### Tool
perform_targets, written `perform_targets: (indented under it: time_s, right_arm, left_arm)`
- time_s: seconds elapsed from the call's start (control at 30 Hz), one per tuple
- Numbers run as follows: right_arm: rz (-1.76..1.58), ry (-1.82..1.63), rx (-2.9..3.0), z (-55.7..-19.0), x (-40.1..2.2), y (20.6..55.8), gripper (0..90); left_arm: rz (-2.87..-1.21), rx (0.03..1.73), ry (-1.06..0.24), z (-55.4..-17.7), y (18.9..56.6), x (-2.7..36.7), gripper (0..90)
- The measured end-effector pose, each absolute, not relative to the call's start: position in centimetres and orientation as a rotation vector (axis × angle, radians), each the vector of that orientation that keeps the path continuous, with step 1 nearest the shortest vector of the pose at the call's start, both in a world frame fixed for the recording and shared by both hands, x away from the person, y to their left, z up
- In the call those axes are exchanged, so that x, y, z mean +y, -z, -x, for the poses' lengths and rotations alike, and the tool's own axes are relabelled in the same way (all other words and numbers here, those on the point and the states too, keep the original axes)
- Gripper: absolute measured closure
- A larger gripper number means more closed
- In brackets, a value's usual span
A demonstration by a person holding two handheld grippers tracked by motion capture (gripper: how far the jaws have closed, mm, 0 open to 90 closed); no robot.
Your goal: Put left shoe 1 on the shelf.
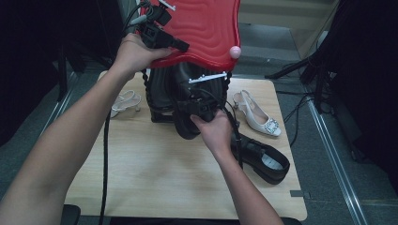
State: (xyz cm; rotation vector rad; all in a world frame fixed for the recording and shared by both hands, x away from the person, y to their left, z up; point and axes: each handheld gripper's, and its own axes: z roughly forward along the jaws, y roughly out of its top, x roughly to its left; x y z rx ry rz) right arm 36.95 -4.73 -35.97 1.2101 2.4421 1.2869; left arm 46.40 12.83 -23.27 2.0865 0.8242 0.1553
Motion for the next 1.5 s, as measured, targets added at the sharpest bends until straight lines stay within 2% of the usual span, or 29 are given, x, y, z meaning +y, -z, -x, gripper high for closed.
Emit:
perform_targets:
  time_s: [0.33, 0.83, 0.93, 1.07, 1.2, 1.23, 1.5]
  right_arm:
    - [-1.142, -1.323, 2.333, -38.7, -3.3, 37.5, 87.1]
    - [-1.118, -1.177, 2.329, -39.4, 0.6, 39.2, 83.7]
    - [-1.137, -1.191, 2.344, -39.6, 0.9, 39.5, 74.4]
    - [-1.220, -1.264, 2.355, -39.9, 0.7, 39.1, 66.7]
    - [-1.259, -1.283, 2.375, -40.2, 0.3, 39.0, 62.9]
    - [-1.250, -1.268, 2.398, -40.2, 0.4, 39.2, 63.1]
    - [-1.186, -1.232, 2.362, -39.4, 1.0, 39.0, 84.8]
  left_arm:
    - [-2.090, 0.816, -0.167, -46.3, 23.3, 12.9, 90.0]
    - [-2.085, 0.824, -0.158, -46.4, 23.3, 12.9, 90.0]
    - [-2.084, 0.822, -0.158, -46.4, 23.3, 12.9, 90.0]
    - [-2.084, 0.825, -0.157, -46.4, 23.3, 12.9, 90.0]
    - [-2.084, 0.824, -0.159, -46.4, 23.3, 12.9, 90.0]
    - [-2.084, 0.824, -0.158, -46.4, 23.3, 12.9, 90.0]
    - [-2.083, 0.828, -0.154, -46.4, 23.3, 12.9, 90.0]
